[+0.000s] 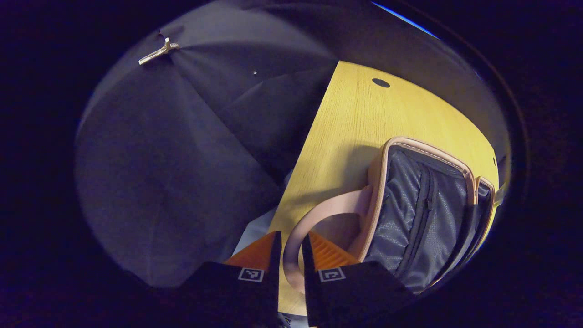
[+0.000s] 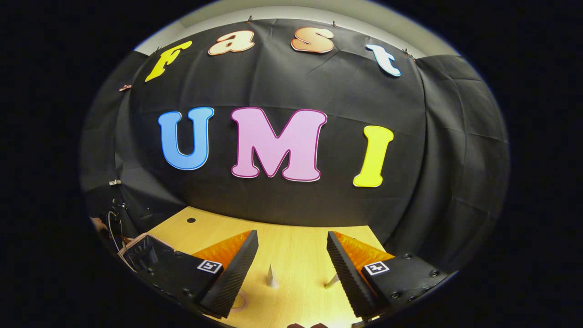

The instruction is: First open the suitcase, pack the skin care products into it, and then close the suitcase.

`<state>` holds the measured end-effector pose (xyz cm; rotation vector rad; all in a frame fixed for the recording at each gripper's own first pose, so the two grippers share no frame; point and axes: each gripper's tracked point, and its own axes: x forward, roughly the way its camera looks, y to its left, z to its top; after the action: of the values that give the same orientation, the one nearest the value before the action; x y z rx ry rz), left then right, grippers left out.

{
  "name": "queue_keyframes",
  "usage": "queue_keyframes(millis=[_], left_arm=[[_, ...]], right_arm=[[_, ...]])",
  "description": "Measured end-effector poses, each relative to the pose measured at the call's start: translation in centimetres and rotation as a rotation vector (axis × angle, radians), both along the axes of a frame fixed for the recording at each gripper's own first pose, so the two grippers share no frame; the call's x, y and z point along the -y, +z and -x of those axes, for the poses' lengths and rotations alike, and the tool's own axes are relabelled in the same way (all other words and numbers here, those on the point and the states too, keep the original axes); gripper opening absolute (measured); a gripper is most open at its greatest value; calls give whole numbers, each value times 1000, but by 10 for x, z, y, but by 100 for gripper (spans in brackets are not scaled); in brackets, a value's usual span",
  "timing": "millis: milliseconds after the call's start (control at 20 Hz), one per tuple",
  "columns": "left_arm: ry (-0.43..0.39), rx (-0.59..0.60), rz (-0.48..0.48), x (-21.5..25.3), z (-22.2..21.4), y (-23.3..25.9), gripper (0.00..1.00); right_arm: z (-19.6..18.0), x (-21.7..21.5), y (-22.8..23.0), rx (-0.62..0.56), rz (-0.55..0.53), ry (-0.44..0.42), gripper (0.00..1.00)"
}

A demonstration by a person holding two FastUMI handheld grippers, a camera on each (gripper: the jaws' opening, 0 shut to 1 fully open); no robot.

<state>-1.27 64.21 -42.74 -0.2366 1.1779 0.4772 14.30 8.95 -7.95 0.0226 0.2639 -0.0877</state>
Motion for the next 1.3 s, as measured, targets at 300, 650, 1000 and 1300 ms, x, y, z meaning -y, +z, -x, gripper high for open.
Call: queue_keyframes(millis=[300,650,1000,1300], left_arm=[[-65,224,-184,-5,-25,86,97],[-185,705,-184,127,-76,285,97],[-618,940,67,413,-111,385,96],[-860,762,234,578,-127,312,96]], right_arm=[[6,-5,-3,8,-3,1,96],[1,-10,14,94,45,70,97],[8,20,17,114,28,86,96],[28,62,1,94,-25,66,96]])
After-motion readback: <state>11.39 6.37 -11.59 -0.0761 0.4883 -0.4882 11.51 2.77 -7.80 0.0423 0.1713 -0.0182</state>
